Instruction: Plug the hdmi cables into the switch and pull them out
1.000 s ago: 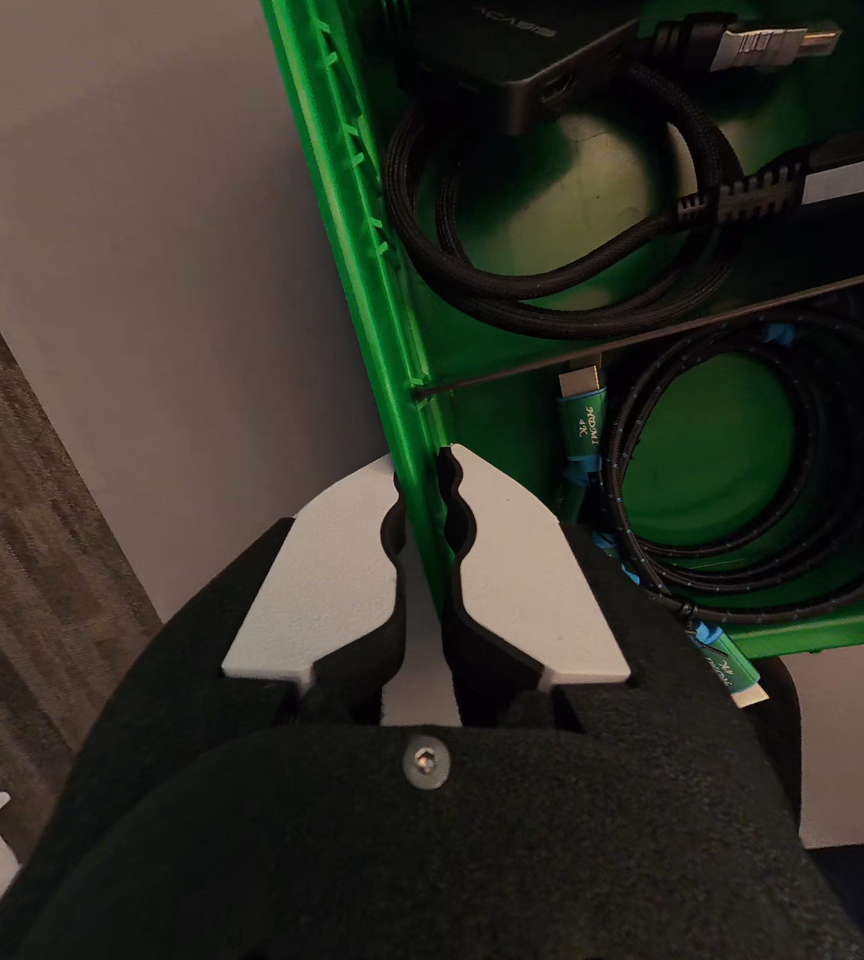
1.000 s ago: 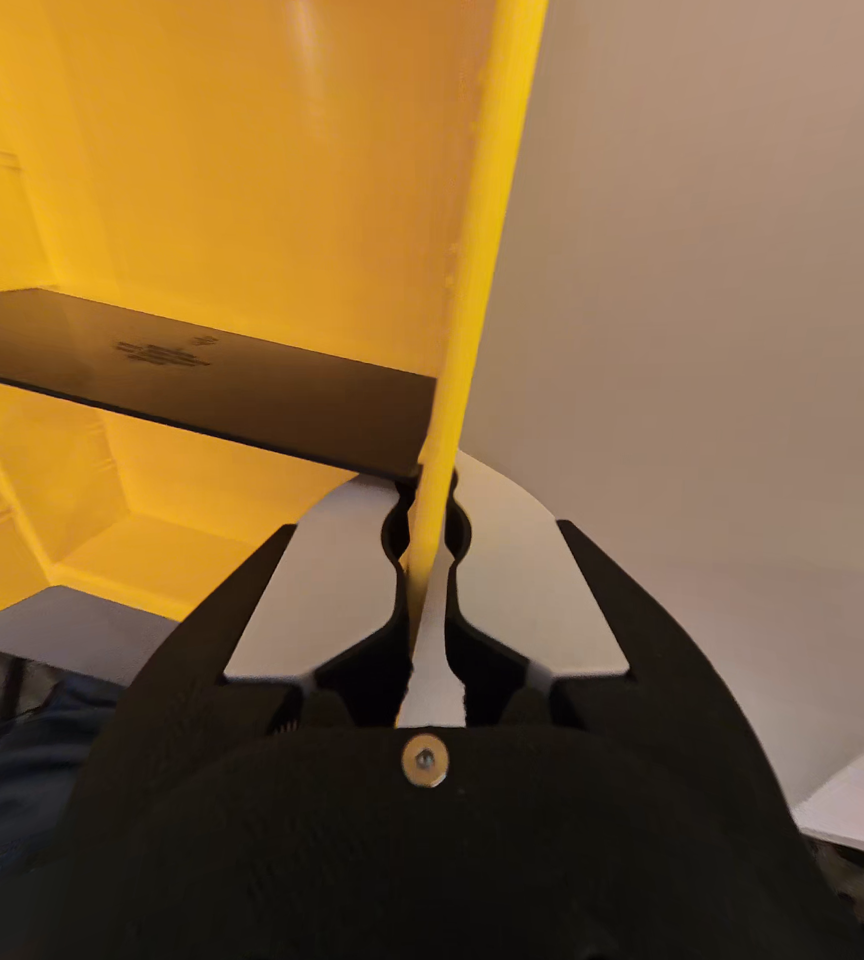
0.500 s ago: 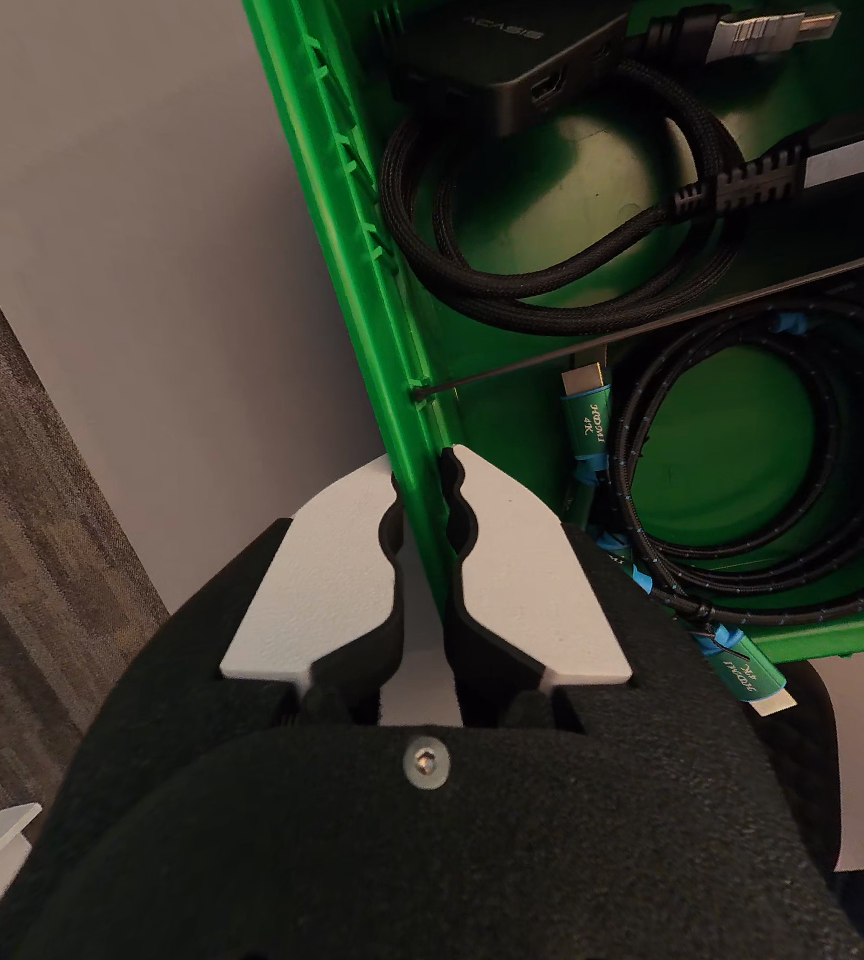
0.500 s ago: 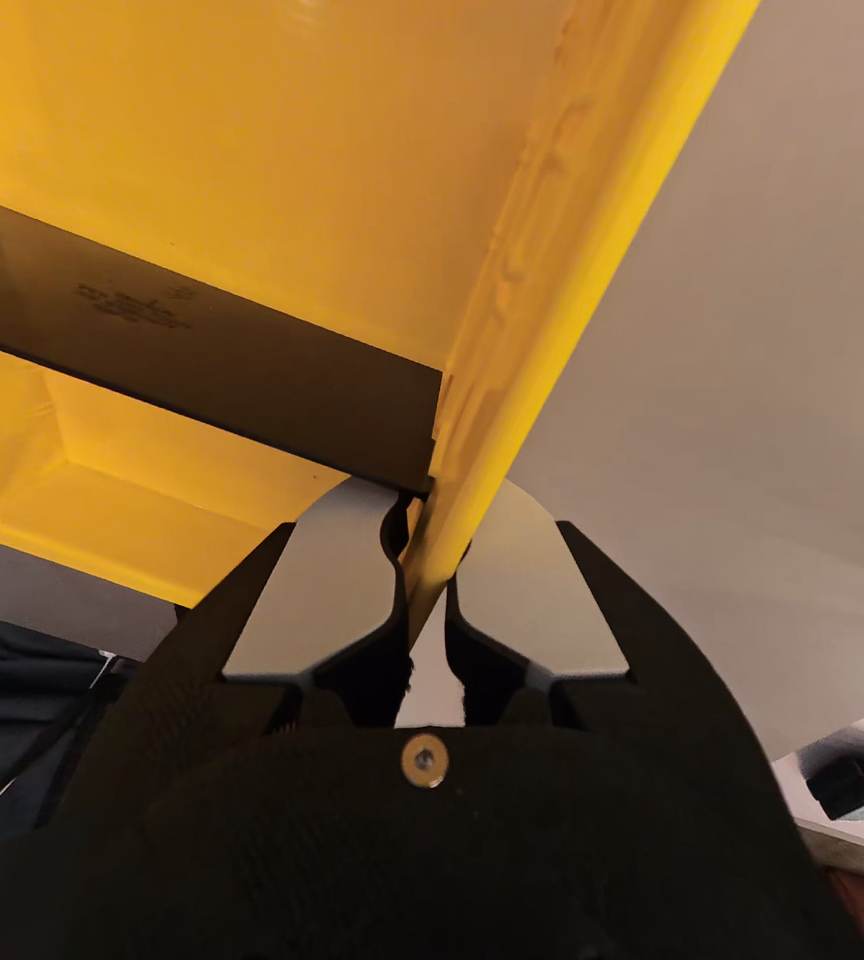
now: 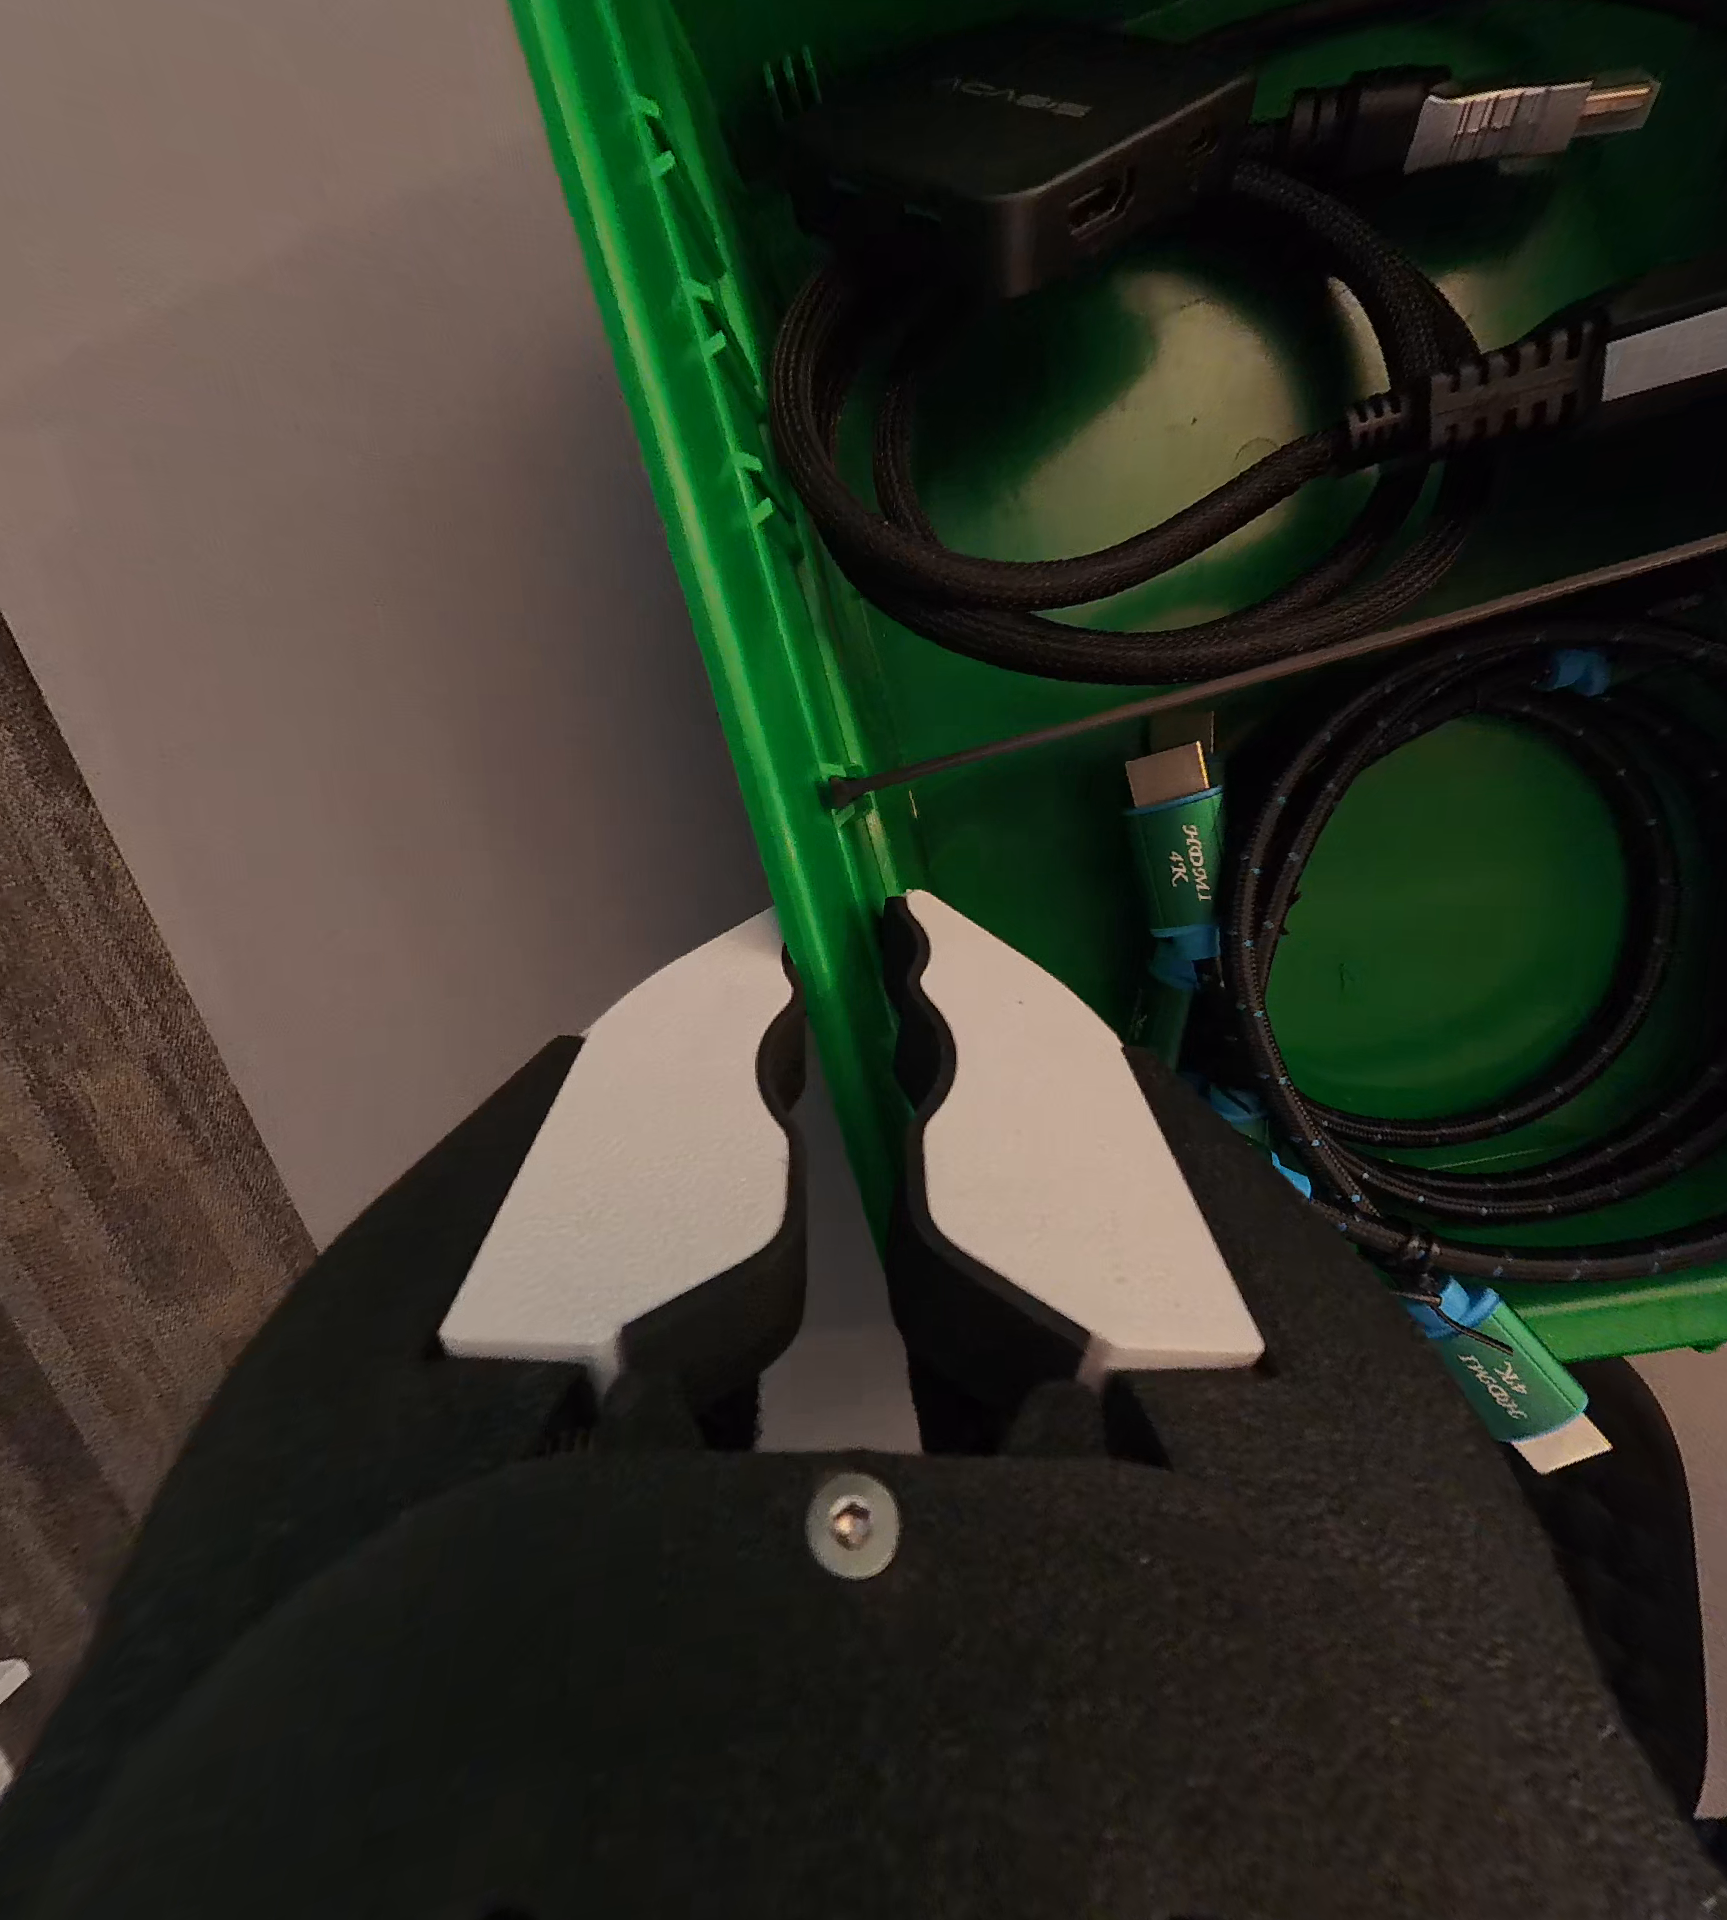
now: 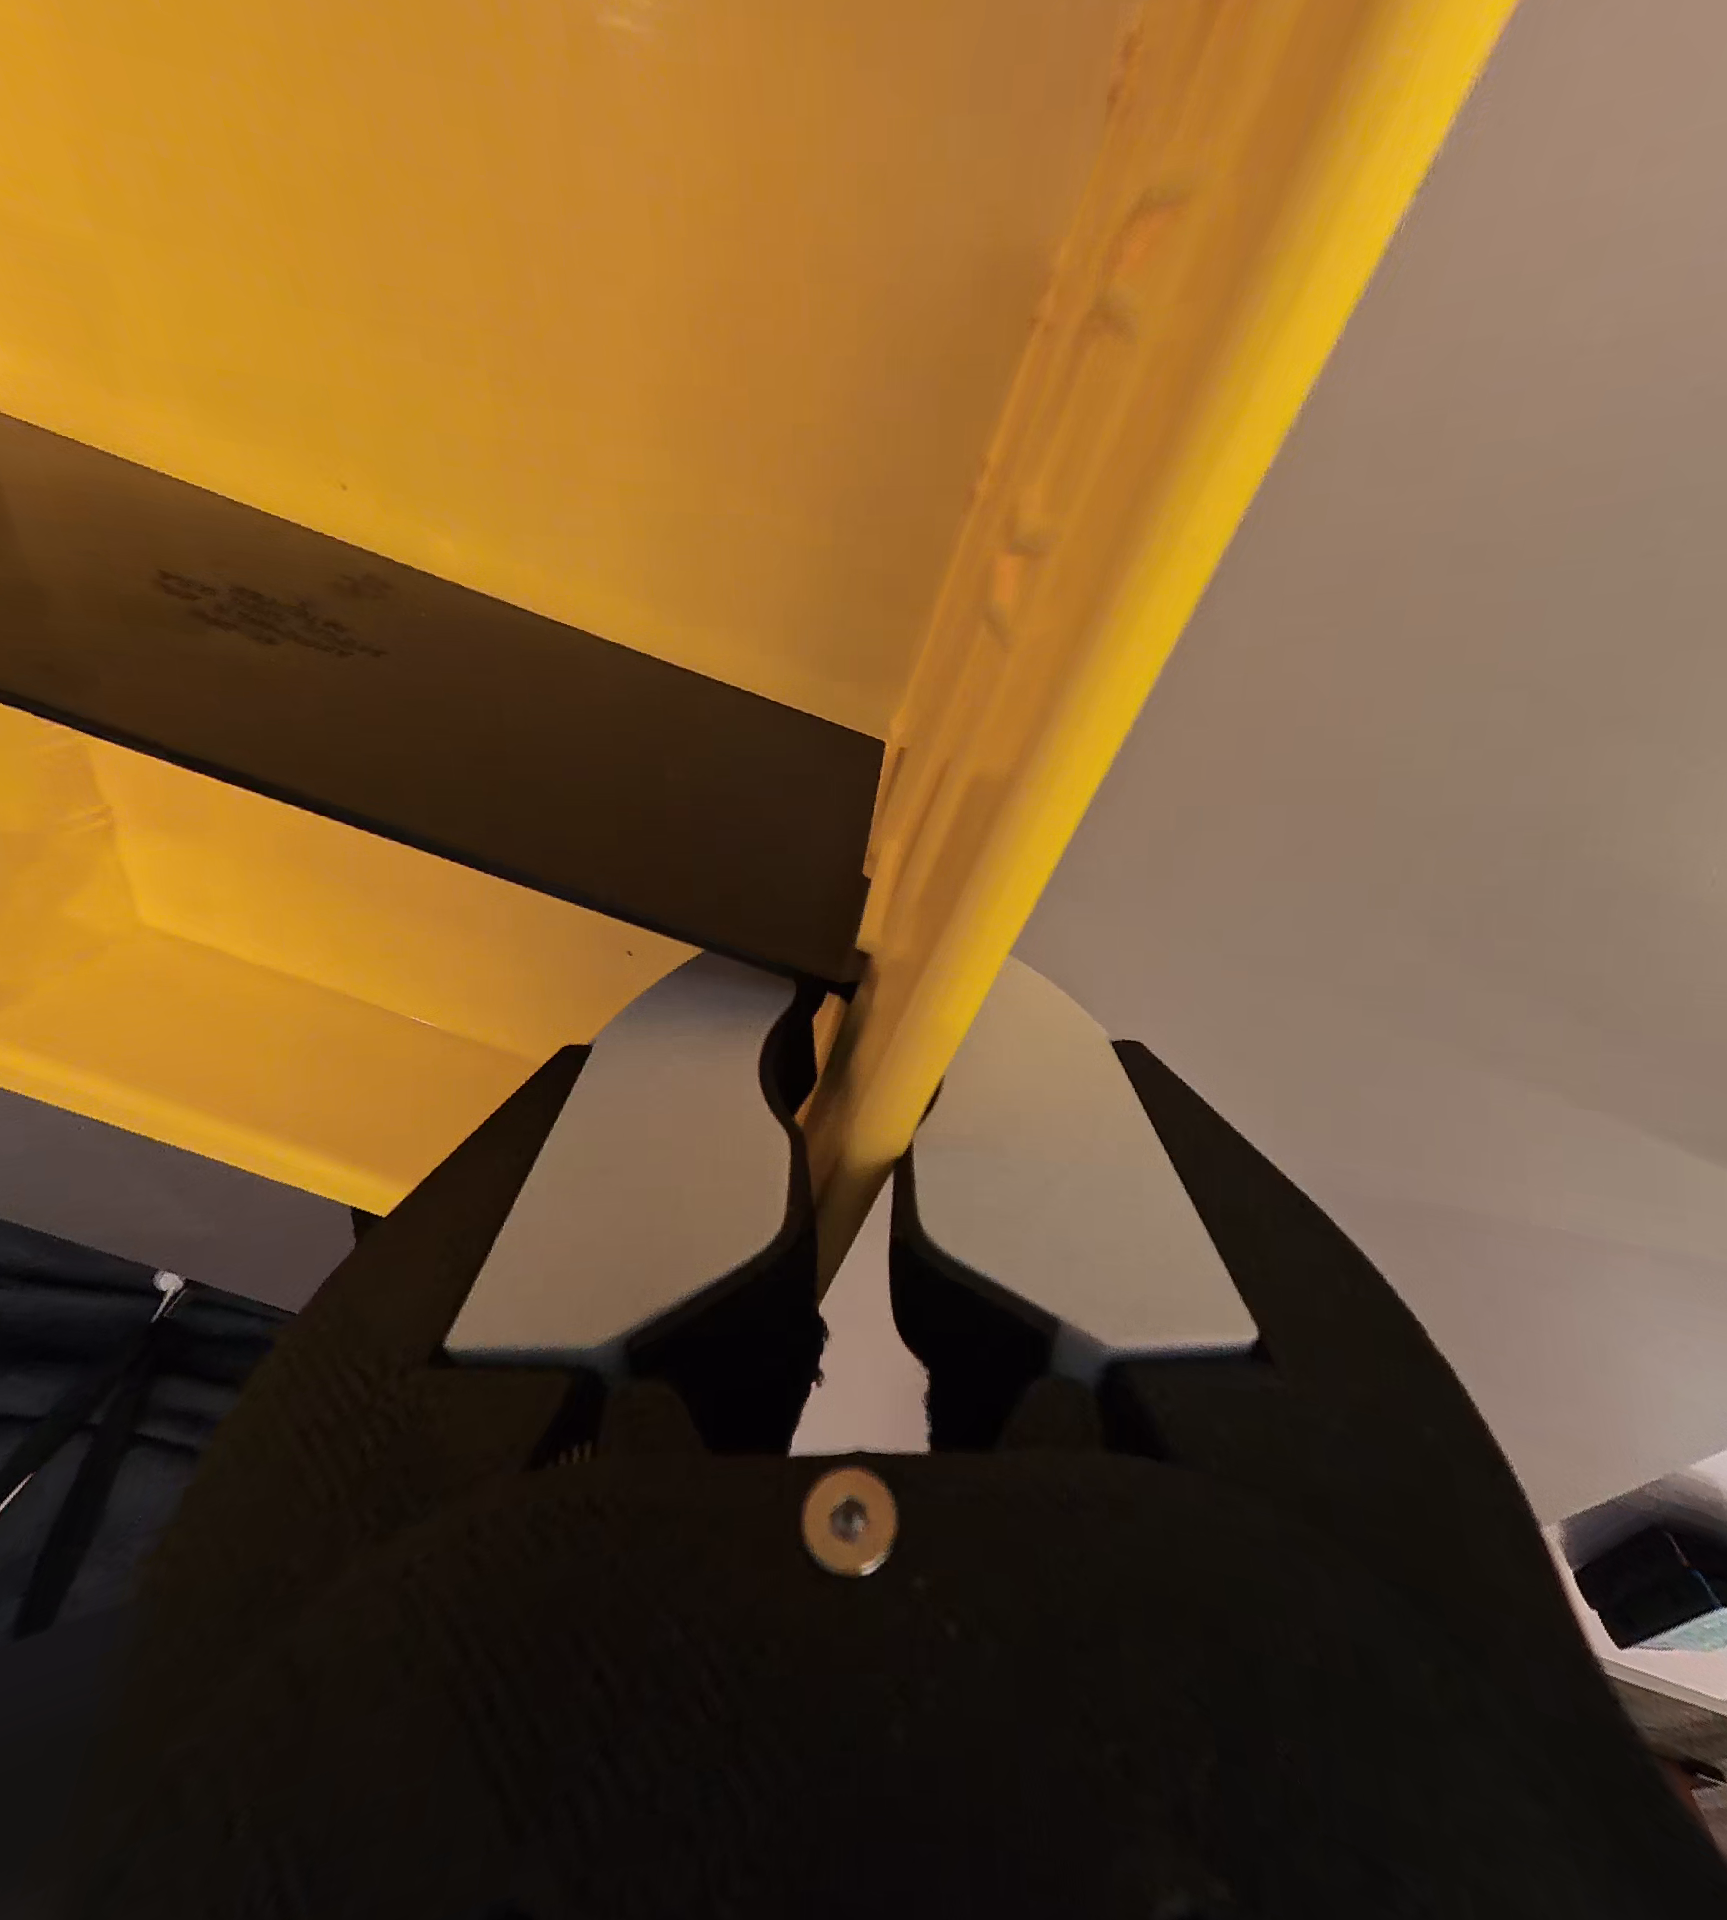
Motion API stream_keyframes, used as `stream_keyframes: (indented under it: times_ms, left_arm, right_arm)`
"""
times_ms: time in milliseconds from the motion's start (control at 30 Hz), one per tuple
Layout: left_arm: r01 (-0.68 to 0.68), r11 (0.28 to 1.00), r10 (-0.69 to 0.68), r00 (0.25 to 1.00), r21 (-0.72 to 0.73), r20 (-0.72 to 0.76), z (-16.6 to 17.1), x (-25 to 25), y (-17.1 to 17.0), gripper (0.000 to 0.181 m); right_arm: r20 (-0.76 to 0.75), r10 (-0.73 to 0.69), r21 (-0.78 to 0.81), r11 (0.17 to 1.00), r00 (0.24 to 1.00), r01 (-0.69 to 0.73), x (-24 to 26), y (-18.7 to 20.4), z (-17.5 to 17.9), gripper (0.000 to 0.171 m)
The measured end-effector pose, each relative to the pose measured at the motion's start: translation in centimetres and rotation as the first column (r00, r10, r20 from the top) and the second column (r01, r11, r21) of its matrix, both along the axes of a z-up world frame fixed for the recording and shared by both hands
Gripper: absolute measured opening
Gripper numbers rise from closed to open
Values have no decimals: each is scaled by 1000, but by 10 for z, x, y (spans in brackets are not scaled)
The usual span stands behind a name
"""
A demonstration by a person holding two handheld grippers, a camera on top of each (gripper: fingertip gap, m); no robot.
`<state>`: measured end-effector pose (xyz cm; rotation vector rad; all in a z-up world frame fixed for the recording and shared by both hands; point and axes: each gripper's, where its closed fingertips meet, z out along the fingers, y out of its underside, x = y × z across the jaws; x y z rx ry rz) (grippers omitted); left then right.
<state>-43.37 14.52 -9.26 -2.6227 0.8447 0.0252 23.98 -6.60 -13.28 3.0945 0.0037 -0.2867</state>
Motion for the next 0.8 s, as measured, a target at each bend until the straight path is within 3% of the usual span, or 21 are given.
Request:
stream_keyframes:
  times_ms: [300, 500, 667, 800]
  left_arm:
    - [-41, 989, 30, 996, 139, 83, 9, 1, 4, 14]
    - [-65, 946, 6, 983, 317, 182, 43, 2, 7, 21]
    - [-85, 894, -81, 935, 439, 346, 88, 10, -5, 20]
    - [-79, 909, -132, 878, 410, 461, 96, 23, -38, 21]
  right_arm:
    - [-51, -97, -6, 995, 994, 97, 0, 0, 7, 9]
    - [-118, -162, 64, 983, 980, 170, 0, 3, 25, 12]
    - [-86, -204, 211, 953, 975, 218, 7, 0, 63, 10]
    - [-38, -166, 359, 918, 985, 168, 3, -7, 103, 9]
